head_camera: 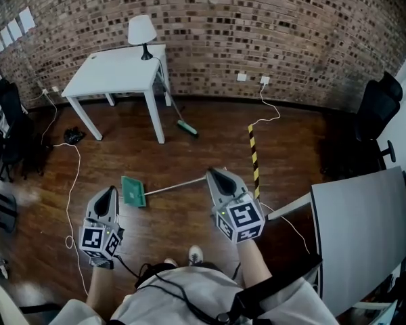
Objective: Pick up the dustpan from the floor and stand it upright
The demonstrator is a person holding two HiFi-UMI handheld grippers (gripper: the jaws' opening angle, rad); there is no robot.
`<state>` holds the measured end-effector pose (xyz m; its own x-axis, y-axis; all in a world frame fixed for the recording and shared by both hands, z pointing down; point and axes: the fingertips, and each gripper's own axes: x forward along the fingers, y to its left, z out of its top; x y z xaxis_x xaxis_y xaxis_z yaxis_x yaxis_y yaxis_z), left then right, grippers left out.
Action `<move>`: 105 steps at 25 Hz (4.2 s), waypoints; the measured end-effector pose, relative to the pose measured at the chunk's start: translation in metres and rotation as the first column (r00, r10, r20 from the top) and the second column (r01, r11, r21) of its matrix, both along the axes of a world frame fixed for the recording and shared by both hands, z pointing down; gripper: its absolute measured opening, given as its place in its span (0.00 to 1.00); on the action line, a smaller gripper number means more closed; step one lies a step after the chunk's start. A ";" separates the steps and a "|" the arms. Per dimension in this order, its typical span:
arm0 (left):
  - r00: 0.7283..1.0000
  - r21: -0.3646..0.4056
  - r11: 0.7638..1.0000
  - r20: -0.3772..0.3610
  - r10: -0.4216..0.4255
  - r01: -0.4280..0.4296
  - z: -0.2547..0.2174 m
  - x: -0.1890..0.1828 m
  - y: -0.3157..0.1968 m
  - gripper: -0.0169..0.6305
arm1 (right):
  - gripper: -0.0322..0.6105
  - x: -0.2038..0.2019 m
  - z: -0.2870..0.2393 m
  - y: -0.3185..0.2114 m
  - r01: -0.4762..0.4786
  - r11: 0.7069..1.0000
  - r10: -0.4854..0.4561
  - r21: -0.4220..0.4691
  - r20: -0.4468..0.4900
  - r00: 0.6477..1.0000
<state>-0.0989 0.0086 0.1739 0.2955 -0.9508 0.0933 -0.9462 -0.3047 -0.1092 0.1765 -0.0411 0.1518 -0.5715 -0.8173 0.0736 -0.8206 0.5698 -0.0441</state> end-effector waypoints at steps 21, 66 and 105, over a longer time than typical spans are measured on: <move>0.946 -0.202 0.967 0.254 0.204 -0.154 0.081 -0.062 -0.049 0.23 | 0.14 -0.058 0.076 -0.040 -0.041 0.967 0.090 -0.253 0.187 0.978; 0.547 -0.861 0.404 0.187 0.816 -0.308 1.022 -0.007 -0.305 0.47 | 0.68 -0.052 0.981 -0.319 0.165 0.651 0.484 -0.741 0.572 0.663; 0.628 -0.613 0.659 0.317 0.711 -0.436 0.934 0.035 -0.333 0.19 | 0.20 -0.043 0.831 -0.349 -0.124 0.827 0.432 -0.549 0.478 0.765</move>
